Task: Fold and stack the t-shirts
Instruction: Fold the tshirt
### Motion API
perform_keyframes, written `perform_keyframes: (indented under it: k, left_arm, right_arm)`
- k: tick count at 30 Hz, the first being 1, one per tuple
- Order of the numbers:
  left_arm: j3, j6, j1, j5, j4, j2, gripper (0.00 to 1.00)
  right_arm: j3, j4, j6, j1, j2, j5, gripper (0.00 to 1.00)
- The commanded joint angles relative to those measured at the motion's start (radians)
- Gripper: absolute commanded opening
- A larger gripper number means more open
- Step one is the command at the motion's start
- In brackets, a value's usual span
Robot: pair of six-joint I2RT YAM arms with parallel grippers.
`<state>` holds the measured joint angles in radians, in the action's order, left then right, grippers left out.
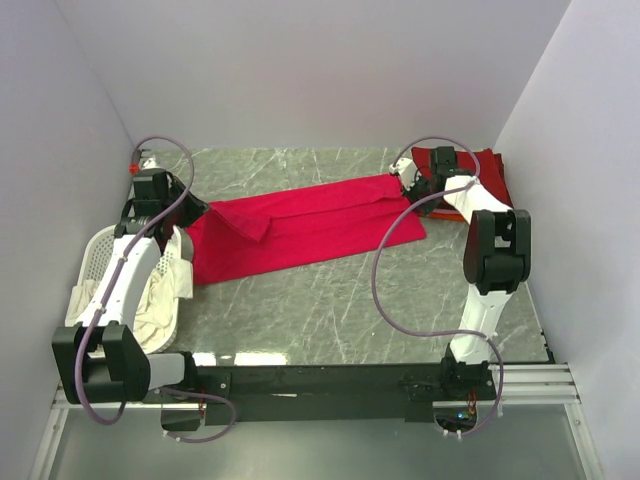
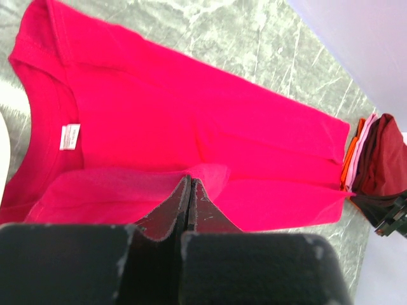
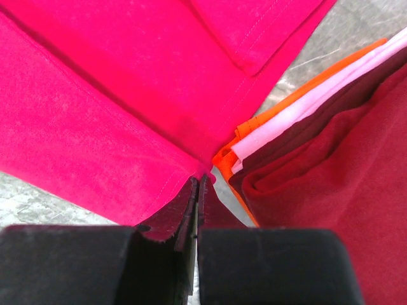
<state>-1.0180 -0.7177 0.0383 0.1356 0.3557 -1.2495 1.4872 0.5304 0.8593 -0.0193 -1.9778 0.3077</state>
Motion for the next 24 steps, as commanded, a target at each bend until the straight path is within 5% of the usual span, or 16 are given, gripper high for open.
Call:
perform_keyframes:
  k: [1, 24]
  left_arm:
    - [-0.062, 0.024, 0.008, 0.010, -0.046, -0.013, 0.00]
    - [-0.056, 0.027, 0.032, -0.002, -0.072, -0.067, 0.00]
  right_arm:
    - [0.047, -0.021, -0.017, -0.004, -0.003, -0.013, 0.00]
    - [0.088, -0.026, -0.042, -0.014, -0.044, -0.048, 0.01]
